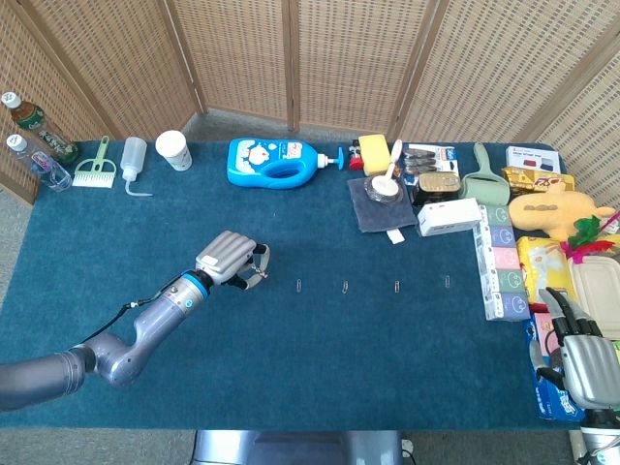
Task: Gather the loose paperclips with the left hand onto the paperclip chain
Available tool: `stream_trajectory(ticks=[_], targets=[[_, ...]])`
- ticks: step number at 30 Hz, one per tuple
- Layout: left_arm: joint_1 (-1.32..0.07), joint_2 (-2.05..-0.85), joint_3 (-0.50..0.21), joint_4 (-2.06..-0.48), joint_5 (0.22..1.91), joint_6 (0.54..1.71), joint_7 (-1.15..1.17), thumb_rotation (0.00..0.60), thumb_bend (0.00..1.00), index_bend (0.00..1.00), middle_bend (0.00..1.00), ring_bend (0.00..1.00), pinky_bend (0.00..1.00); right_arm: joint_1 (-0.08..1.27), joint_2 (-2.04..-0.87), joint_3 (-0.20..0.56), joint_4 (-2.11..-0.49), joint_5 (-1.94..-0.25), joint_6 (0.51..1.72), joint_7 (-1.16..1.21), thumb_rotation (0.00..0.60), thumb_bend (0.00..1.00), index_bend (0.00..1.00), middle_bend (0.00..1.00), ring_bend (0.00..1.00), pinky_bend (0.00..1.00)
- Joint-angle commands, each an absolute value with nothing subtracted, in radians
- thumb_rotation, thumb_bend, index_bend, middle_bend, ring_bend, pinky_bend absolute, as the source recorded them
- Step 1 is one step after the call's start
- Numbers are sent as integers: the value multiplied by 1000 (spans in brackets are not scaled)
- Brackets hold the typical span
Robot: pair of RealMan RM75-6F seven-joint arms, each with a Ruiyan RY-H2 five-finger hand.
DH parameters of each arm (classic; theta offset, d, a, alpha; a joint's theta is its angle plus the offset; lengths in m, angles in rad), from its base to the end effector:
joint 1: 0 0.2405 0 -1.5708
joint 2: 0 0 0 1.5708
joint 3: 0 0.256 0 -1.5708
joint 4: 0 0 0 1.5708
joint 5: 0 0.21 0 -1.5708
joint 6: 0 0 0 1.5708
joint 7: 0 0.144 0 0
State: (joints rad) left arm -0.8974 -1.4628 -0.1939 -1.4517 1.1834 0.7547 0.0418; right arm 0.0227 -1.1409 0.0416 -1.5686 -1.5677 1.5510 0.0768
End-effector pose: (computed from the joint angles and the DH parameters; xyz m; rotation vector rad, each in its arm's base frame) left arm -0.1075 0.3737 -0.0071 -2.0399 -1.0655 -1.0093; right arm -0.3161 -0.1599 0.1597 1.3555 -0.9140 0.9732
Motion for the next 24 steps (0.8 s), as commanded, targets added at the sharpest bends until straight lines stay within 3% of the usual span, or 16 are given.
stream_trajectory(ticks=[1, 16, 24], targets=[[-894, -1456, -190, -1451, 1172, 763, 58, 600, 390, 665, 1000, 1000, 1000, 27, -1142, 43, -1568, -1569, 1548, 77, 600, 511, 0, 124, 102, 224], [-895, -1456, -201, -1376, 1087, 755, 78, 600, 389, 665, 1000, 1000, 1000, 38, -1152, 46, -1556, -1558, 1527, 78, 600, 510, 0, 124, 102, 224], [-920, -1511, -204, -1371, 1125, 737, 47, 600, 389, 665, 1000, 1000, 1000, 40, -1152, 47, -1556, -1552, 1522, 78, 600, 510, 0, 124, 102, 224]])
